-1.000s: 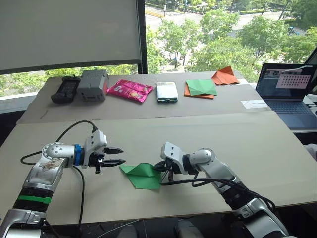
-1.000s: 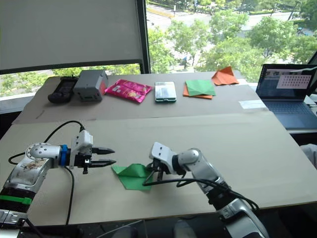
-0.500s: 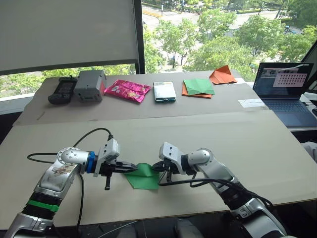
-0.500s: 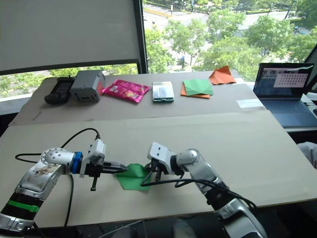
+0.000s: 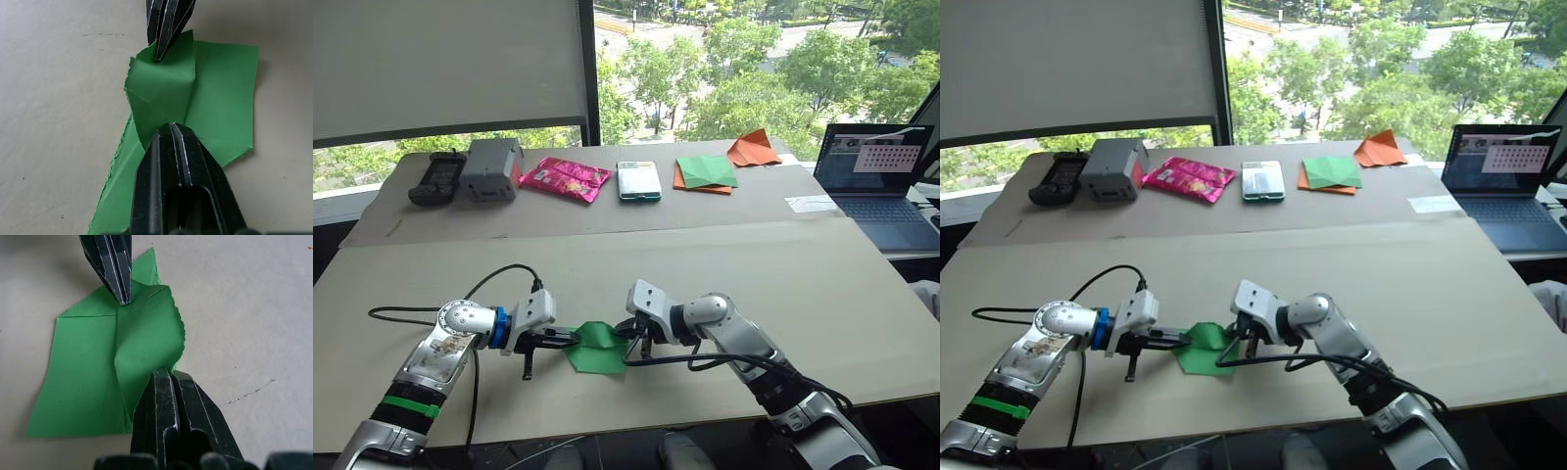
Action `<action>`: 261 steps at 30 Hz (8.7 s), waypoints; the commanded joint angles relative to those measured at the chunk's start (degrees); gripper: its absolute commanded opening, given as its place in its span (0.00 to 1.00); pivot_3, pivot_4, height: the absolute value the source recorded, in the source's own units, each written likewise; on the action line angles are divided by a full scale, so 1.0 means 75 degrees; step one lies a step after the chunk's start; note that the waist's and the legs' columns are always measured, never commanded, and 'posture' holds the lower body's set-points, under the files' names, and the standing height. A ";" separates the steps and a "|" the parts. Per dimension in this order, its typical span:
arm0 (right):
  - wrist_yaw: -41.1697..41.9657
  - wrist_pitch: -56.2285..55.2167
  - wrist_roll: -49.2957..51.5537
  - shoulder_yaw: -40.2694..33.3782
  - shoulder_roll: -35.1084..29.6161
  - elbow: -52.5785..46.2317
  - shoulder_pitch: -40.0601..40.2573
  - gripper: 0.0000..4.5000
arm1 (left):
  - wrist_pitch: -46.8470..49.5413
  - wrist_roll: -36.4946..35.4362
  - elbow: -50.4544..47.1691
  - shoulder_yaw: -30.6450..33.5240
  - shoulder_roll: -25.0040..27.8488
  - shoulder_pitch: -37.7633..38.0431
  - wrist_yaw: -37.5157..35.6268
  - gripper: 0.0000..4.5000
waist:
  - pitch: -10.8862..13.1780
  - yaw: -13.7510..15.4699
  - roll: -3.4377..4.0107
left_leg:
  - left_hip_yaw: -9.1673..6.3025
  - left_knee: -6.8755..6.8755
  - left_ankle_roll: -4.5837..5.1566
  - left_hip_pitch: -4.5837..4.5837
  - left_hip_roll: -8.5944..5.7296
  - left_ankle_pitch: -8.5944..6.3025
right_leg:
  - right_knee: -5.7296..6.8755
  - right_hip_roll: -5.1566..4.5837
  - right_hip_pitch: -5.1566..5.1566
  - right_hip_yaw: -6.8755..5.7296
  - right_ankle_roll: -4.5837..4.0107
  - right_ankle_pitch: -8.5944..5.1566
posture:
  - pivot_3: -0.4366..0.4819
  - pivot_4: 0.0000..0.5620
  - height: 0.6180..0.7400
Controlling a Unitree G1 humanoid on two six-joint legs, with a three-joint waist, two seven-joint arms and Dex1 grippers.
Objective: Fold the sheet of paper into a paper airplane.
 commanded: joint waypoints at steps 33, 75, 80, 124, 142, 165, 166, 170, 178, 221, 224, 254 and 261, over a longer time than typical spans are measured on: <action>-0.1512 -0.0515 -0.0158 0.0554 0.0700 -0.1502 0.0761 0.10 | 0.0207 0.0256 0.0058 -0.0048 0.0105 0.0249 0.0221 0.00 | -0.0019 -0.0002 0.0014 | -0.0002 -0.0003 -0.0001 0.0006 0.0000 0.0000 | -0.0007 -0.0002 -0.0015 0.0000 -0.0024 -0.0023 | 0.48 0.27 1.00; -0.1065 0.0822 -0.0360 0.0781 0.0401 -0.0534 0.0791 0.01 | 0.0394 0.0246 -0.0172 0.0059 0.0203 0.0422 0.0465 0.00 | -0.0067 0.0023 0.0027 | -0.0004 -0.0006 -0.0003 0.0008 -0.0002 -0.0002 | -0.0016 -0.0005 -0.0015 0.0000 -0.0025 -0.0029 | 0.48 0.27 1.00; -0.1101 0.0984 -0.0255 0.0674 0.0233 -0.0578 0.0845 0.01 | 0.0376 0.0257 -0.0180 0.0046 0.0223 0.0436 0.0439 0.00 | -0.0067 0.0041 0.0028 | -0.0004 -0.0006 -0.0003 0.0007 -0.0002 -0.0002 | -0.0020 -0.0005 -0.0015 0.0000 -0.0025 -0.0029 | 0.48 0.27 1.00; -0.1345 0.2521 0.0480 0.0047 -0.1555 -0.2253 0.2121 0.01 | 0.0340 0.0276 -0.0202 -0.0018 0.0194 0.0524 0.0486 0.00 | -0.0102 0.0281 0.0018 | 0.0007 -0.0011 -0.0016 -0.0007 -0.0005 -0.0010 | -0.0103 -0.0024 -0.0009 0.0000 -0.0022 -0.0028 | 0.48 0.27 1.00; -0.1130 0.1079 0.2301 -0.1399 -0.0677 -0.3751 0.2010 0.01 | 0.0309 0.0297 -0.0160 0.0007 0.0215 0.0421 0.0398 0.00 | -0.0050 0.0235 0.0022 | 0.0006 -0.0016 -0.0024 -0.0016 -0.0005 -0.0015 | -0.0104 -0.0024 -0.0019 0.0000 -0.0021 -0.0027 | 0.48 0.27 1.00; -0.2065 0.1128 0.0371 0.0043 -0.0500 -0.1587 0.1734 0.01 | 0.1062 -0.0467 -0.1042 0.0019 -0.0097 0.0062 0.0094 0.00 | -0.0045 0.0199 0.0002 | 0.0007 -0.0017 -0.0013 -0.0013 -0.0003 -0.0008 | -0.0102 -0.0022 -0.0019 0.0000 -0.0021 -0.0027 | 0.48 0.27 1.00; -0.2077 0.1145 0.0376 0.0047 -0.0480 -0.1580 0.1723 0.01 | 0.1063 -0.0390 -0.0977 -0.0072 -0.0184 -0.0013 0.0131 0.00 | -0.0045 0.0200 0.0001 | 0.0007 -0.0017 -0.0013 -0.0013 -0.0003 -0.0008 | -0.0102 -0.0021 -0.0019 0.0000 -0.0021 -0.0027 | 0.48 0.27 1.00; -0.2114 0.1253 0.0386 0.0083 -0.0427 -0.1674 0.1736 0.01 | 0.0797 -0.0002 -0.0598 -0.0377 -0.0375 -0.0193 0.0244 0.00 | -0.0046 0.0187 0.0003 | 0.0005 -0.0017 -0.0011 -0.0011 -0.0003 -0.0007 | -0.0102 -0.0019 -0.0017 0.0001 -0.0020 -0.0026 | 0.48 0.27 1.00; -0.2227 0.1540 0.0408 0.0059 -0.0374 -0.1807 0.1692 0.01 | 0.0229 0.0891 0.0249 -0.0916 -0.0432 -0.0337 0.0515 0.00 | -0.0072 0.0187 0.0004 | 0.0005 -0.0017 -0.0009 -0.0006 -0.0003 -0.0006 | -0.0101 -0.0018 -0.0012 0.0001 -0.0017 -0.0024 | 0.48 0.27 1.00; -0.2228 0.1344 0.0963 -0.0595 -0.0220 -0.2728 0.1591 0.01 | 0.2842 -0.2104 -0.1529 0.1841 0.1046 0.0996 -0.0131 0.00 | 0.0015 0.0176 -0.0024 | 0.0005 -0.0033 -0.0025 -0.0014 0.0004 -0.0016 | -0.0102 -0.0021 -0.0040 0.0001 -0.0019 -0.0025 | 0.48 0.27 1.00; -0.2329 0.1377 0.1315 -0.1024 -0.0076 -0.3354 0.1725 0.01 | 0.2819 -0.2149 -0.1684 0.2132 0.1200 0.1541 -0.0011 0.00 | 0.0047 0.0173 0.0007 | 0.0010 -0.0035 -0.0025 -0.0015 0.0002 -0.0015 | -0.0109 -0.0029 -0.0039 0.0002 -0.0019 -0.0025 | 0.48 0.27 1.00; -0.1460 0.1427 0.2483 -0.1573 0.0002 -0.2340 0.1787 0.24 | 0.3106 -0.2662 -0.2395 0.2524 0.0446 0.1894 0.1239 0.00 | 0.0076 0.0187 -0.0037 | 0.0011 -0.0106 -0.0028 -0.0005 -0.0004 -0.0012 | -0.0122 -0.0031 -0.0050 -0.0001 -0.0023 -0.0023 | 0.48 0.27 1.00; -0.1477 0.1403 0.2511 -0.1499 0.0037 -0.2455 0.1810 0.01 | 0.3102 -0.2623 -0.2330 0.2477 0.0440 0.1779 0.1318 0.00 | 0.0076 0.0190 -0.0037 | 0.0011 -0.0106 -0.0028 -0.0005 -0.0004 -0.0012 | -0.0122 -0.0031 -0.0049 -0.0001 -0.0023 -0.0023 | 0.48 0.27 1.00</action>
